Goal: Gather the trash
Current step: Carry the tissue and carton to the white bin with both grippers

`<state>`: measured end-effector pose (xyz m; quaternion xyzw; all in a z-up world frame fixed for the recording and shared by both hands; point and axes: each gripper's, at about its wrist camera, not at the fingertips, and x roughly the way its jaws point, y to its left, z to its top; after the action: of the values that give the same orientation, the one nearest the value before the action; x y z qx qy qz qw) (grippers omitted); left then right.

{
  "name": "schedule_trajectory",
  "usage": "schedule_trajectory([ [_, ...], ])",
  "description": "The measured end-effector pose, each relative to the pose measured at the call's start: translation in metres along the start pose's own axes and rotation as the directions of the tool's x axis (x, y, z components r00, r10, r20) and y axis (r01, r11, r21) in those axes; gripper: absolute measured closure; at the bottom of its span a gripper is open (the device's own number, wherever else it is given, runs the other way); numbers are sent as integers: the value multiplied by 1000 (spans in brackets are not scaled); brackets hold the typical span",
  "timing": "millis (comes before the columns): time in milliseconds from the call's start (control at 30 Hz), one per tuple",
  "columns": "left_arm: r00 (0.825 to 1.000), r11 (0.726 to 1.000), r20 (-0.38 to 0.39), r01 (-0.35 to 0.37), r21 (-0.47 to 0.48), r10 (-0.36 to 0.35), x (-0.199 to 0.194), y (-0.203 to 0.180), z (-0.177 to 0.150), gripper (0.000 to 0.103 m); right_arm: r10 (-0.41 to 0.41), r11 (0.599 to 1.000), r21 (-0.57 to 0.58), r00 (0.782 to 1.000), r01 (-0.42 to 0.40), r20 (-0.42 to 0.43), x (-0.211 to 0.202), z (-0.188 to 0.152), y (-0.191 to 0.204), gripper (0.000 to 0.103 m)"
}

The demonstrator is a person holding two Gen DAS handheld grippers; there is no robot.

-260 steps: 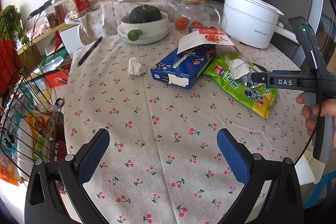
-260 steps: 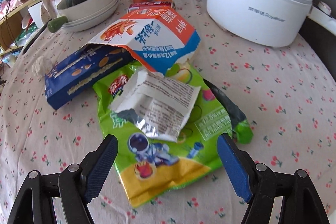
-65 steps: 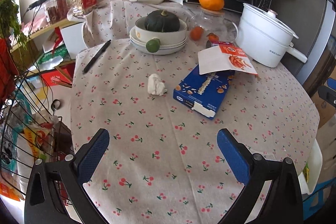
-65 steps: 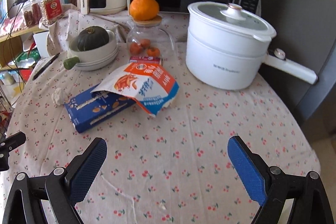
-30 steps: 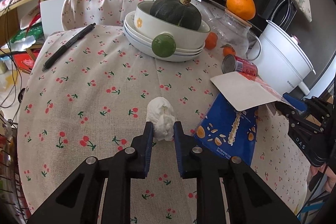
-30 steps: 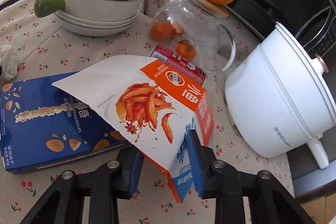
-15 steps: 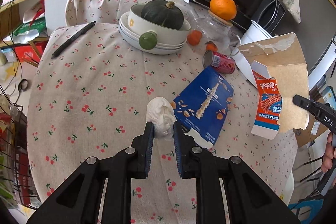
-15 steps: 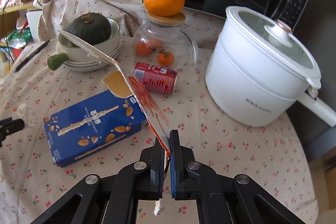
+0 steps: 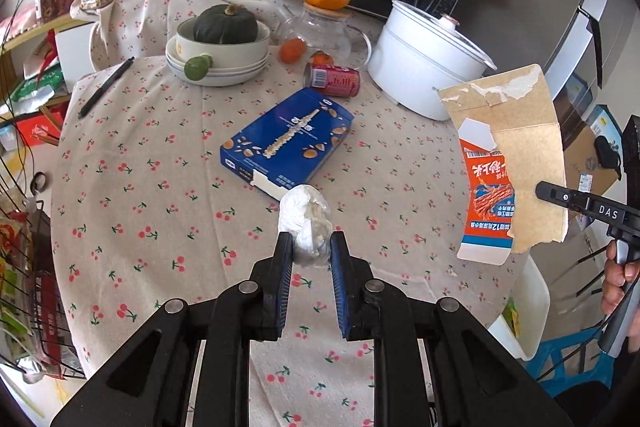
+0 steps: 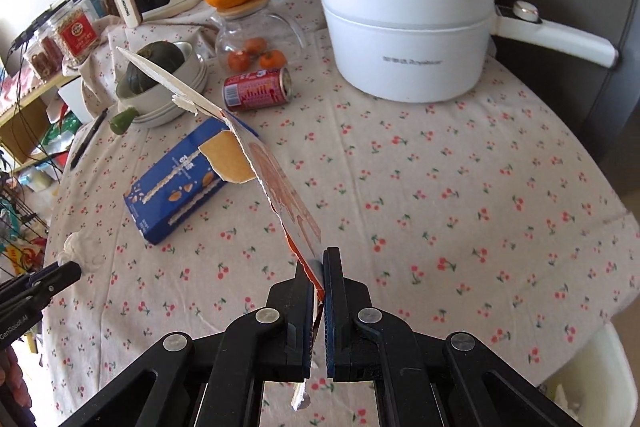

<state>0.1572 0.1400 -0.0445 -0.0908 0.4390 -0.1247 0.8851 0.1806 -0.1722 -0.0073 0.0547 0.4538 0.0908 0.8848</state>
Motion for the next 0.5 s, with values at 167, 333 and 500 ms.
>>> schedule_trajectory([
  [167,999,999,9,31,21,-31,-16,-26,-13,83,26,997,78,1000,-25,-10,-14,-22,-26,102],
  [333,1000,993,-1,3,119,-3,-19,-45,-26,83,22,996,90,999,-18,-46,-17,-42,-42,102],
  [500,998,981,-66,12,193,1,-8,-57,-45,83,24,992,122,999,-20,-35,-39,-51,-67,102],
])
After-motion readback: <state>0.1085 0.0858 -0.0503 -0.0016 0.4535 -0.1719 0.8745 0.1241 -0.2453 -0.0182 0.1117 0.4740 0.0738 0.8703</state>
